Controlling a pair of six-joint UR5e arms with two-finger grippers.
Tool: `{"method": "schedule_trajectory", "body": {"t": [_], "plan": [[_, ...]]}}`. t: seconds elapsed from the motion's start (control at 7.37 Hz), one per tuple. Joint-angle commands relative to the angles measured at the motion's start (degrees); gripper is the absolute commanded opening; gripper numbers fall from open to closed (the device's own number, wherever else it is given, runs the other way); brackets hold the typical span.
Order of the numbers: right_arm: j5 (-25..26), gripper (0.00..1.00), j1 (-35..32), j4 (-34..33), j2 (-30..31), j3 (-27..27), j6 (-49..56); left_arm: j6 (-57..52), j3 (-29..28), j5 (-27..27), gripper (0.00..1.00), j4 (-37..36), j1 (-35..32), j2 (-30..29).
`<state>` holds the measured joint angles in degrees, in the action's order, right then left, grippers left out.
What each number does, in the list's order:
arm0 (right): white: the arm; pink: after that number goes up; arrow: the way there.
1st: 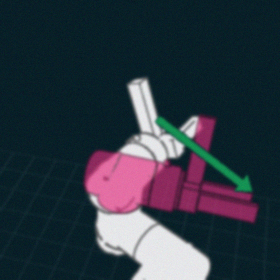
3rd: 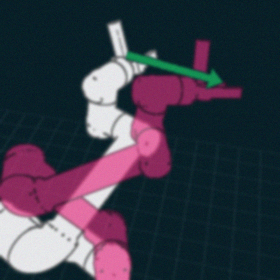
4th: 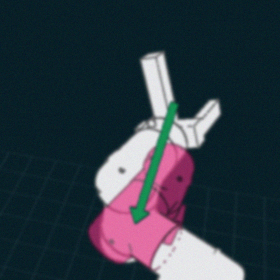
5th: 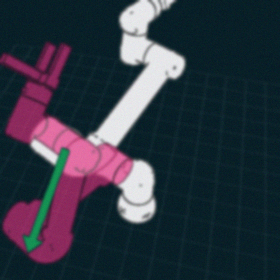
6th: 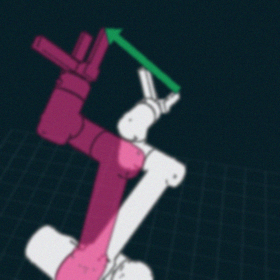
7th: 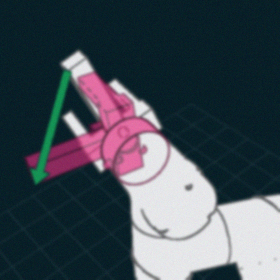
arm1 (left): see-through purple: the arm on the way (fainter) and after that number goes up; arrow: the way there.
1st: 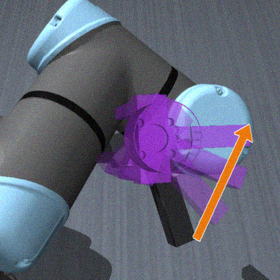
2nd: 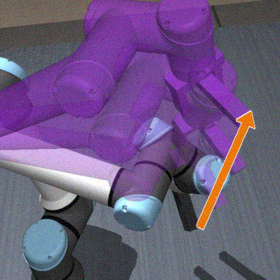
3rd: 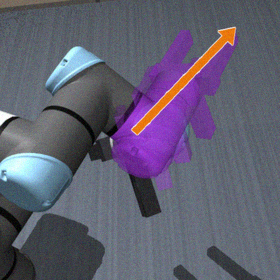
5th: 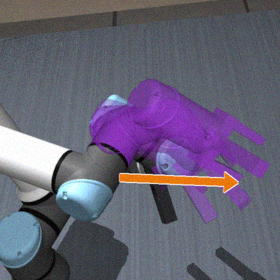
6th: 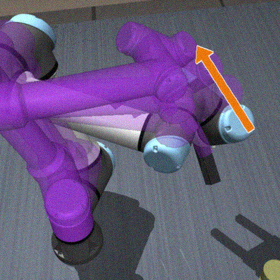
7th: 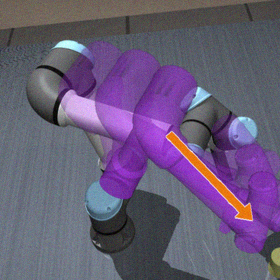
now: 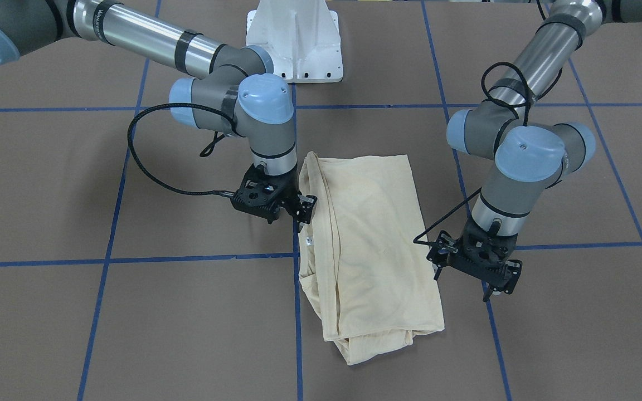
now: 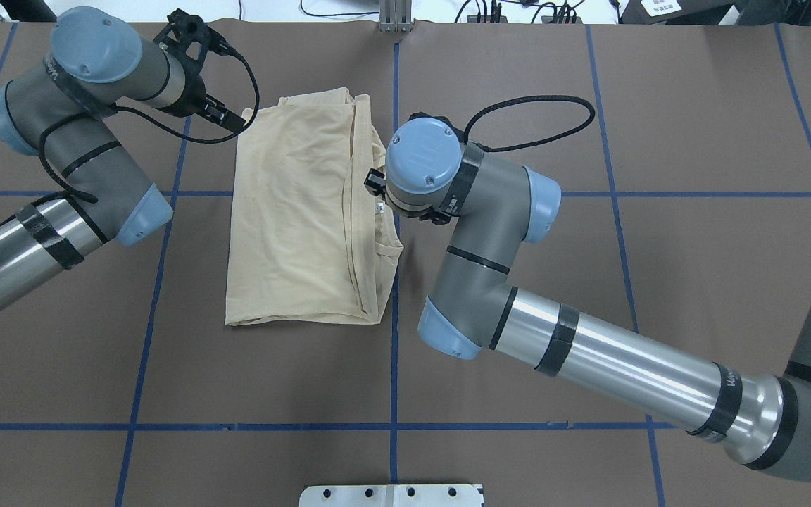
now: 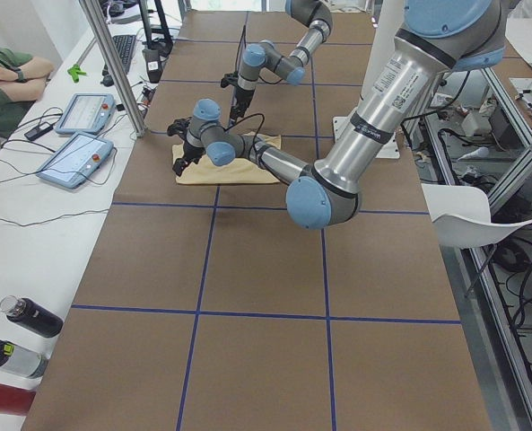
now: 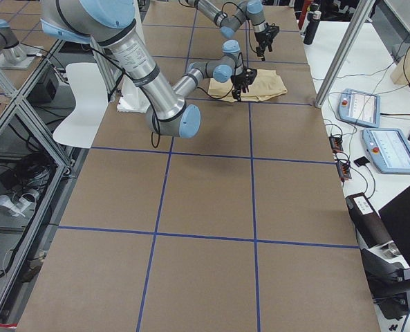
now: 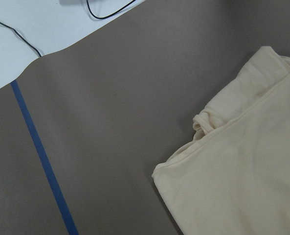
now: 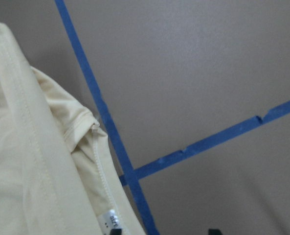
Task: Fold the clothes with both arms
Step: 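Move the right gripper to the collar edge of the shirt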
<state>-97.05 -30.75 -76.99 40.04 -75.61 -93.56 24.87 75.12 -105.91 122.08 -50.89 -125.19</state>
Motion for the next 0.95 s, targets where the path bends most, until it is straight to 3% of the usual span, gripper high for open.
{"method": "schedule_trajectory", "body": {"t": [0.0, 0.81], "plan": [[0.19, 0.27, 2.18, 0.00, -0.93, 1.25, 0.05, 0.97, 0.37, 0.00, 1.00, 0.00, 0.43, 0.04], [1.16, 0.29, 3.33, -1.31, 0.04, 0.64, 0.40, 1.06, 0.46, 0.00, 1.00, 0.00, 0.53, 0.04]]}}
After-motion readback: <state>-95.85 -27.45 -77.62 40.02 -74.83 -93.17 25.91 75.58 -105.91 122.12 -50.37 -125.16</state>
